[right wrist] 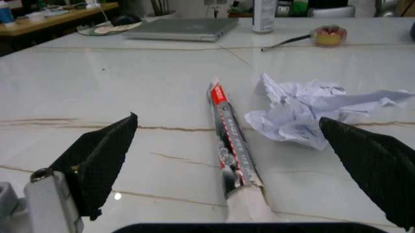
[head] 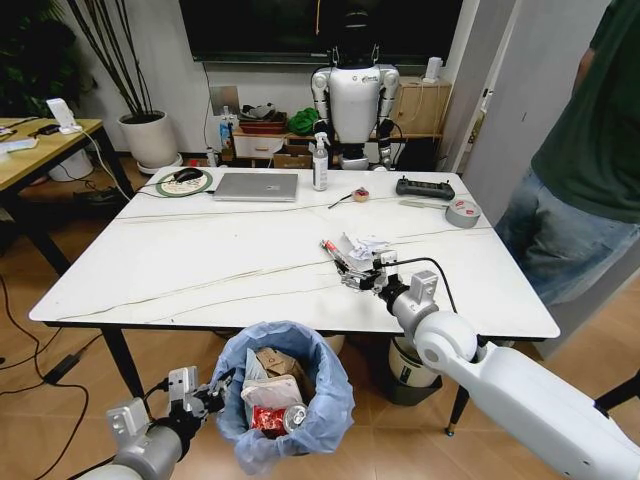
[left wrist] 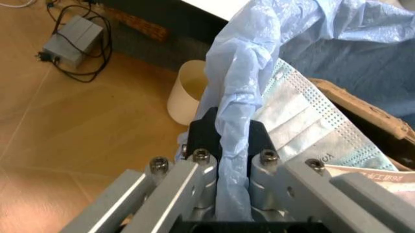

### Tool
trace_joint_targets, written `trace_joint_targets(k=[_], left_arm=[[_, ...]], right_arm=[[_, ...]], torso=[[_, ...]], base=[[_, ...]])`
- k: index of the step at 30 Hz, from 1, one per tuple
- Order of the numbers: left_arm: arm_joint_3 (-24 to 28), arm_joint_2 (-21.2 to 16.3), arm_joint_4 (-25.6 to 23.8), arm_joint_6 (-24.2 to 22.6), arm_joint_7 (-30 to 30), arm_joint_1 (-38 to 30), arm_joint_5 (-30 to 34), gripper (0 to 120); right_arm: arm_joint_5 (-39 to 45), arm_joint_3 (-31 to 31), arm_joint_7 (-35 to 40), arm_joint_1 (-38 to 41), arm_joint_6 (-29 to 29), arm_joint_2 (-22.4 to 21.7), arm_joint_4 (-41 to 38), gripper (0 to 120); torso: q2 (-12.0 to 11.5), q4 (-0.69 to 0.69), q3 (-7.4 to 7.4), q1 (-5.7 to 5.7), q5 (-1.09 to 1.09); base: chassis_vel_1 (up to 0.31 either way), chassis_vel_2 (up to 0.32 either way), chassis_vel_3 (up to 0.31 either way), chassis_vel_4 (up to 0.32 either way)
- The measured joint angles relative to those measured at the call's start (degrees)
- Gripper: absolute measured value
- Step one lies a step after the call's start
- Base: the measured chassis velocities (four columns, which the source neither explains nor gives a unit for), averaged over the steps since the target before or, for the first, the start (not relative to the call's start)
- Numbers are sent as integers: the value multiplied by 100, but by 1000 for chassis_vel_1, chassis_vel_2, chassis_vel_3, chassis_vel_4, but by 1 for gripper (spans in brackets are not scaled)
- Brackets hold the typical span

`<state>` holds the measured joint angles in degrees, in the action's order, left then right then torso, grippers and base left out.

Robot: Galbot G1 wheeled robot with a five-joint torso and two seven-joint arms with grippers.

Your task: Pick up the trash bin and place the trash from the table into it.

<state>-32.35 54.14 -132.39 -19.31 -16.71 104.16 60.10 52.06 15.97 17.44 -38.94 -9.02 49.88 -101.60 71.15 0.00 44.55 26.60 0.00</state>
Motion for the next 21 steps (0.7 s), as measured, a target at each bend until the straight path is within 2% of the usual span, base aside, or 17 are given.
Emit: trace_joint_targets(k=[12,21], left_arm=[[99,-45,73,1,-23,-151,84,2],[123,-30,91,3,-24,-190,87,2]], right_arm=[[-31,183,-75,133,-59,123,719,100],[-25,320,-94,206,-58,249,911,100]], torso=[[0,0,0,-1,0],[1,0,0,-1,0]], base=[[0,0,0,0],[0,0,0,0]])
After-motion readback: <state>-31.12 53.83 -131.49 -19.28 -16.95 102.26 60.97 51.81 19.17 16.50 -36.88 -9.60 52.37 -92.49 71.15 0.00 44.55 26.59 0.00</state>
